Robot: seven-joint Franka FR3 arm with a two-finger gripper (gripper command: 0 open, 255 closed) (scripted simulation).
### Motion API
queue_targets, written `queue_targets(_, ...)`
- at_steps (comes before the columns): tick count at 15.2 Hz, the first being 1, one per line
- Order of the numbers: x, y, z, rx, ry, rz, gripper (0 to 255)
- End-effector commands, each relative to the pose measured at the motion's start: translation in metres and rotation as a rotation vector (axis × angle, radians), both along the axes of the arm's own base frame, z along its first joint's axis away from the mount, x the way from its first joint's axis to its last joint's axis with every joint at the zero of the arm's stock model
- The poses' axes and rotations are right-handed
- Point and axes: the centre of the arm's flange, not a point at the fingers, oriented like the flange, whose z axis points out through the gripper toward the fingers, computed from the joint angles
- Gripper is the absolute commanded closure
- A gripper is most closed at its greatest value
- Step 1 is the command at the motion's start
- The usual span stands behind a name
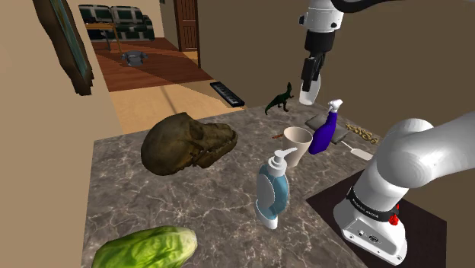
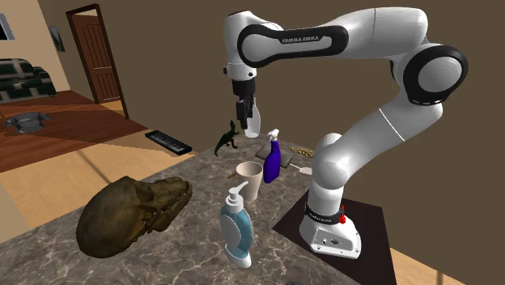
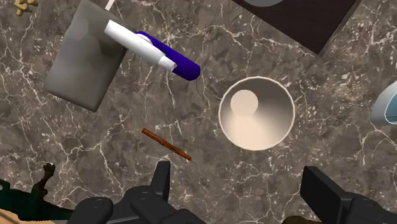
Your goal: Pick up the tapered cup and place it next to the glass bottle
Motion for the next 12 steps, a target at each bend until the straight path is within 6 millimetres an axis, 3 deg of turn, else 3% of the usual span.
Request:
queue_targets(1,0.0,0.0,0.0,0.0,0.0,0.0,0)
queue_targets(12,-0.02,0.078,-0.126,-0.049,0.019,0.011,0)
